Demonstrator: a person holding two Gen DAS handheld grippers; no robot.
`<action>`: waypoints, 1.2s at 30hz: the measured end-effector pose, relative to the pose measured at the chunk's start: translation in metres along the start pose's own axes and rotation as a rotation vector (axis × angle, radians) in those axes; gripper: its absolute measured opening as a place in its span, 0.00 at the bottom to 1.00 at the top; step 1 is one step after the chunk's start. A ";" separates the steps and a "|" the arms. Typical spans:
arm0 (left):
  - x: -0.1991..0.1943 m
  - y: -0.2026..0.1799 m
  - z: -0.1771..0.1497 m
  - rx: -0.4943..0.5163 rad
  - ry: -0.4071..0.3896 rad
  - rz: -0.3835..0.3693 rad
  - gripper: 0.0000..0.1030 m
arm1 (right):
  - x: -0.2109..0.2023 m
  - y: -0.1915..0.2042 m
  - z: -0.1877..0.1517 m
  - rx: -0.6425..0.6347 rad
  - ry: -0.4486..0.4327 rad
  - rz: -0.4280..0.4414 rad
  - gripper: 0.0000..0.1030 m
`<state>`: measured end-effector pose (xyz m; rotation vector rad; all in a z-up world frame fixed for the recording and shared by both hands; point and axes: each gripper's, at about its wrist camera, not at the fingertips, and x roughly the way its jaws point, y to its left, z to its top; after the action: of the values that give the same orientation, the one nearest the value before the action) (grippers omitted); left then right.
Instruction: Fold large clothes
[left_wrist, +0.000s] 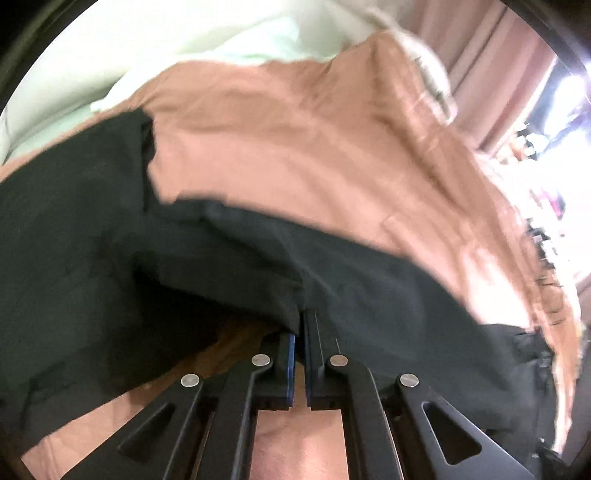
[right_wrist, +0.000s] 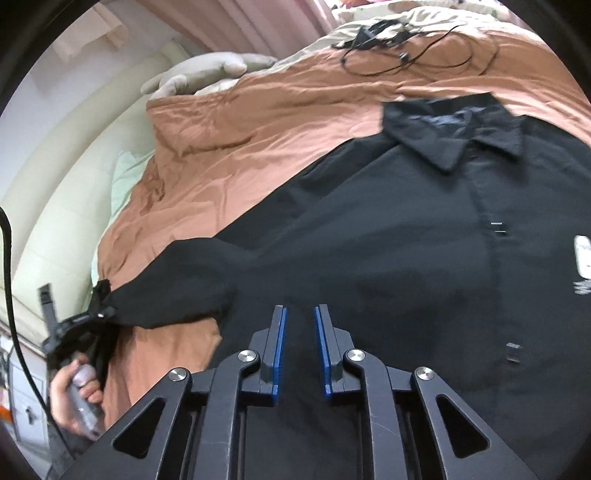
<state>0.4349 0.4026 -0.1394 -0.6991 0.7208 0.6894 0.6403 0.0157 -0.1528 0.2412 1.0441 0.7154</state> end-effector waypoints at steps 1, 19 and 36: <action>-0.008 -0.003 0.003 0.007 -0.010 -0.022 0.02 | 0.009 0.004 0.002 0.011 0.006 0.020 0.16; -0.161 -0.136 0.034 0.273 -0.173 -0.341 0.01 | 0.081 0.004 -0.004 0.217 0.163 0.134 0.09; -0.202 -0.294 -0.032 0.520 -0.131 -0.568 0.01 | -0.127 -0.081 -0.002 0.145 -0.110 0.045 0.31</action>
<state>0.5325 0.1469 0.0920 -0.3433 0.5116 0.0155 0.6341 -0.1276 -0.1057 0.4257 0.9888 0.6604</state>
